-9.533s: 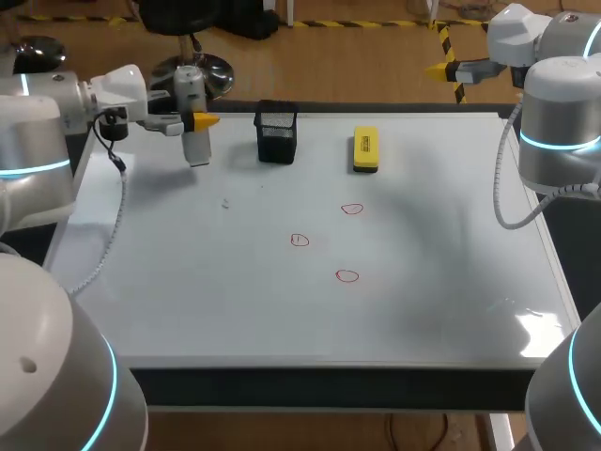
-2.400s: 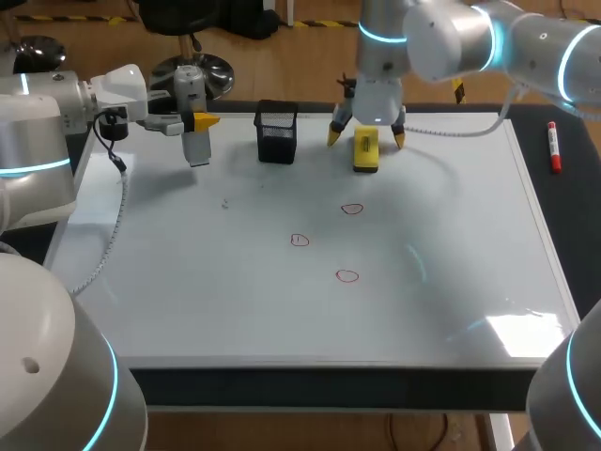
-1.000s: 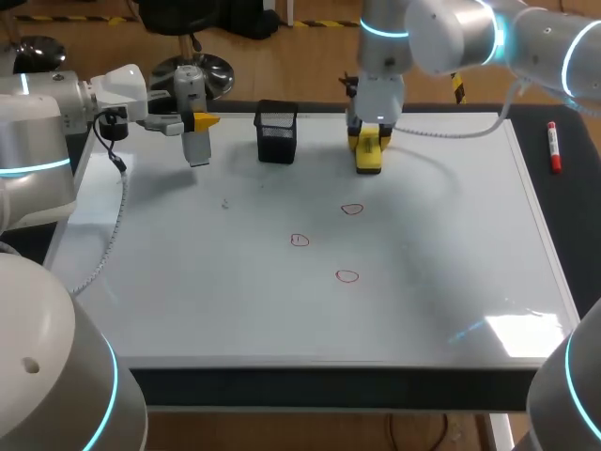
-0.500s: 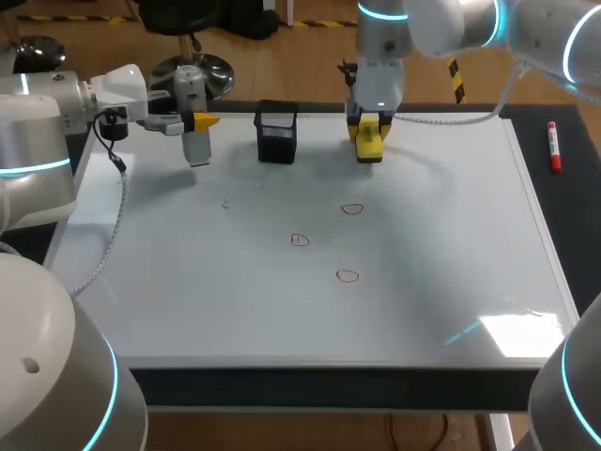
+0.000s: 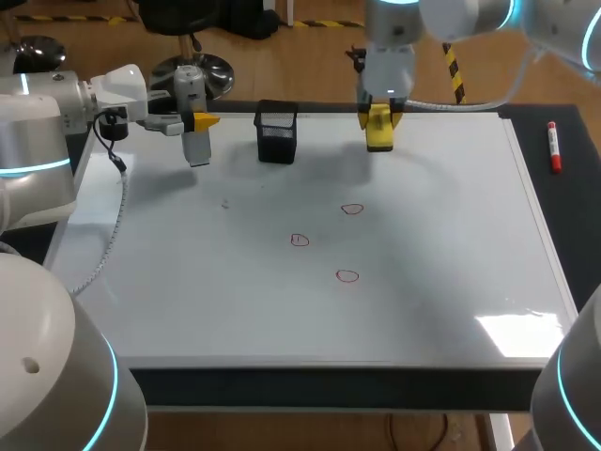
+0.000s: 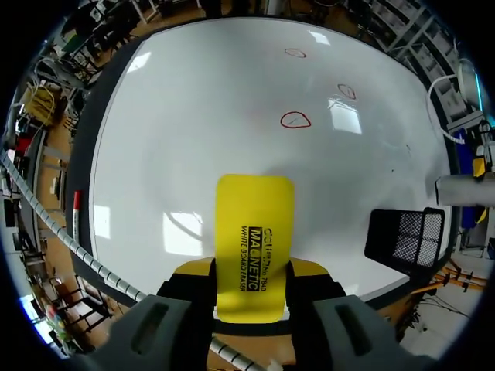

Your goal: Pick up the inspection probe, press it on each red-marked spot on the whiteboard one by one, put down the probe, pick up the eraser, and wipe off all the red marks.

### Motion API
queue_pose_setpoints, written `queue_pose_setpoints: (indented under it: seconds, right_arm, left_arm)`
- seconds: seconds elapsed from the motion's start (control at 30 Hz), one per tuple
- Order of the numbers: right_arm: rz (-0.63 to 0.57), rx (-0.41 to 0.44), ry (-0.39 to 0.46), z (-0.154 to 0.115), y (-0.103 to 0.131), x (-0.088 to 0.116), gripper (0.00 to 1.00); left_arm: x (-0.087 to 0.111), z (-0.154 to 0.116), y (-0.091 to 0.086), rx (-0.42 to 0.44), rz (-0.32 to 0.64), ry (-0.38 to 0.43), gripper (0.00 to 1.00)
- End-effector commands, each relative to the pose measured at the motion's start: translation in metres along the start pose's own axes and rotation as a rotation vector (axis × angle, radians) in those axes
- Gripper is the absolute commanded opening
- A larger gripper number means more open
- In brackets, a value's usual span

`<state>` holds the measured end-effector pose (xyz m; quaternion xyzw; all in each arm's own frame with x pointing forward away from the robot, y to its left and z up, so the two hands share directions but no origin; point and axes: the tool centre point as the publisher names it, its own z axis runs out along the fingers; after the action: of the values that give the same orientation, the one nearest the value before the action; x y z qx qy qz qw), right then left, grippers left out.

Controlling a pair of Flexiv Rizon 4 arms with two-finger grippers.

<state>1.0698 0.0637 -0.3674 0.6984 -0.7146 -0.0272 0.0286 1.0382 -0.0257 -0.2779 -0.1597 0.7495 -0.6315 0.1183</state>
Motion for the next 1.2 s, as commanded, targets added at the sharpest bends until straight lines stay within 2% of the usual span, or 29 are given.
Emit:
queue_pose_setpoints:
  seconds: [0.03,0.57,1.2]
  right_arm:
    - [0.007,0.02,0.0,-0.011,0.01,0.013,0.0]
    - [0.088,0.038,0.002,-0.022,0.012,0.056,0.0]
    - [0.155,0.044,-0.005,-0.024,0.019,0.086,0.0]
  left_arm:
    - [0.0,0.0,-0.001,0.002,0.001,-0.001,0.0]
    - [0.0,0.0,-0.001,0.002,0.001,-0.001,0.0]
    - [0.0,0.0,-0.001,0.002,0.001,-0.001,0.0]
